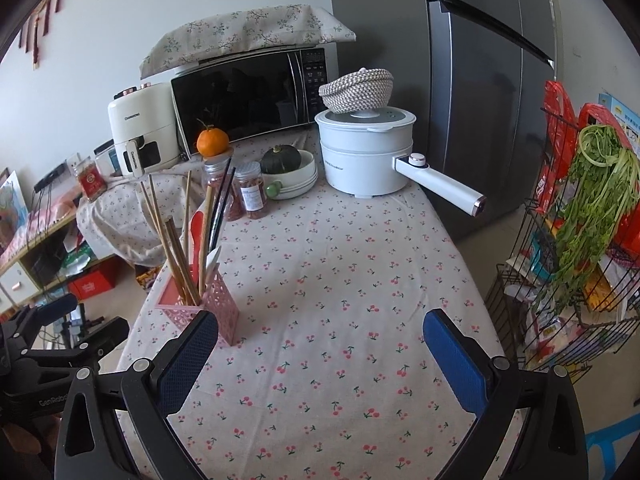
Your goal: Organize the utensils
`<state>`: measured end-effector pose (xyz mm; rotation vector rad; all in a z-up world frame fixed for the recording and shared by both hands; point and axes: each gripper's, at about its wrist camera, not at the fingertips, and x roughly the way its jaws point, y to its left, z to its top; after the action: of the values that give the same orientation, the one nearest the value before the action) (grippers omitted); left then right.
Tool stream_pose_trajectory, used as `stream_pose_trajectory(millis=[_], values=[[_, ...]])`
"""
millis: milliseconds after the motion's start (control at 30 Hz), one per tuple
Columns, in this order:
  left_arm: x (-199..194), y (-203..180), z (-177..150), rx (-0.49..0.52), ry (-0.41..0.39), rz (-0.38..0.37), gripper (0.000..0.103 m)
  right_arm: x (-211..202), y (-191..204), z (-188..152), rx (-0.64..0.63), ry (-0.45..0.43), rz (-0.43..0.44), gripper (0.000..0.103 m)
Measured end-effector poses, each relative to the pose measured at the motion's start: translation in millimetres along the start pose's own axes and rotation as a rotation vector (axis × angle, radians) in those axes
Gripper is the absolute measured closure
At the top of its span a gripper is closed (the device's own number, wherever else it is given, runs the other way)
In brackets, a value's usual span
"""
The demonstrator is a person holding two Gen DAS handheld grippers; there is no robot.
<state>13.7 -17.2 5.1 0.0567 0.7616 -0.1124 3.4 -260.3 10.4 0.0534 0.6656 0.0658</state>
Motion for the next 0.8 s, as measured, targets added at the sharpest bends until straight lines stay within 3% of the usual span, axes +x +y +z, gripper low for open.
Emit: stream_pose_trajectory(millis=[800], values=[[-7,-16,4,0.003,-0.052,0.021,0.001,-7,-9,6,0.035,-0.024,-0.041,0.000]])
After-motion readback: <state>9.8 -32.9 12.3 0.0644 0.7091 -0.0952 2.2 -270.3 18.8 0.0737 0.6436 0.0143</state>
